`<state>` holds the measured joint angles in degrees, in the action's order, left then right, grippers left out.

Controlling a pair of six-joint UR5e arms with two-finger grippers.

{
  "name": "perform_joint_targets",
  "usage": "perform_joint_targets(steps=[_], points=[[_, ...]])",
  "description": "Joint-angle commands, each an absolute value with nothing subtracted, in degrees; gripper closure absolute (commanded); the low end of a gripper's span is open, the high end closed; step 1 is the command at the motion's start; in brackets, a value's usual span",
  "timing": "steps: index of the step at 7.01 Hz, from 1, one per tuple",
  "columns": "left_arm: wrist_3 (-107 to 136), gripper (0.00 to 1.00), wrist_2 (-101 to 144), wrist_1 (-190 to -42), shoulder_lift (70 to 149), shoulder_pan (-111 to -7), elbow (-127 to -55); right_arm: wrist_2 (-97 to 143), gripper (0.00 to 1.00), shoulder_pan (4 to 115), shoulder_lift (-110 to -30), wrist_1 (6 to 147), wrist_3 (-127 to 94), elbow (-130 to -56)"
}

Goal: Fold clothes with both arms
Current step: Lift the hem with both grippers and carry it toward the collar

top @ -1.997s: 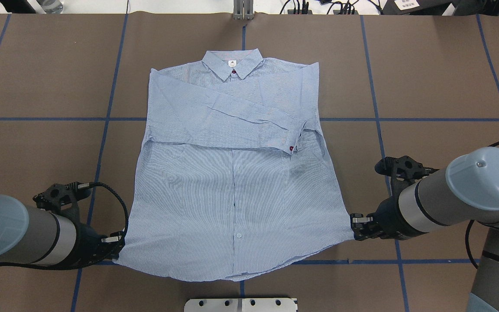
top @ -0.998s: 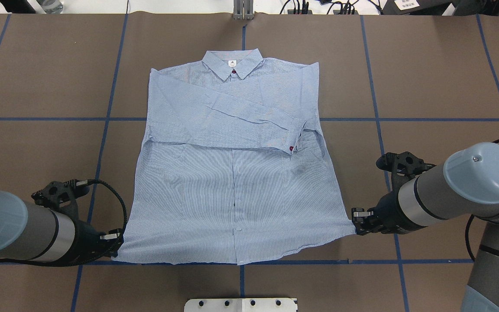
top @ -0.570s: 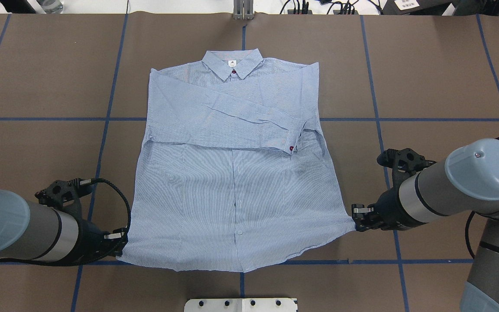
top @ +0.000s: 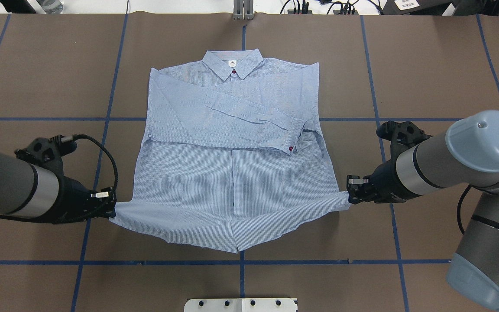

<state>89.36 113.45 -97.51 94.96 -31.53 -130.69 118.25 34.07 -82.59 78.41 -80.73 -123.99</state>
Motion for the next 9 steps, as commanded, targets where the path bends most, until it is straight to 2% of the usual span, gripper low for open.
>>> perform_joint_targets(steps=[1,4,6,9], points=[[83.6,1.00,117.8,-97.5,98.4,-40.0,-126.5,118.0,1.00,38.2,-79.8,78.3,-80.8,-123.4],[77.7,1.00,120.3,-97.6,109.9,-48.1,-113.3,120.2,1.00,45.1,-71.9,78.7,-80.8,-116.4],[71.9,1.00,121.9,-97.8,113.0,-53.9,-108.0,120.2,1.00,48.4,-68.6,78.6,-79.4,-112.3],[70.7,1.00,122.7,-98.0,119.9,-56.2,-100.9,120.8,1.00,52.5,-64.1,78.5,-76.2,-105.7]])
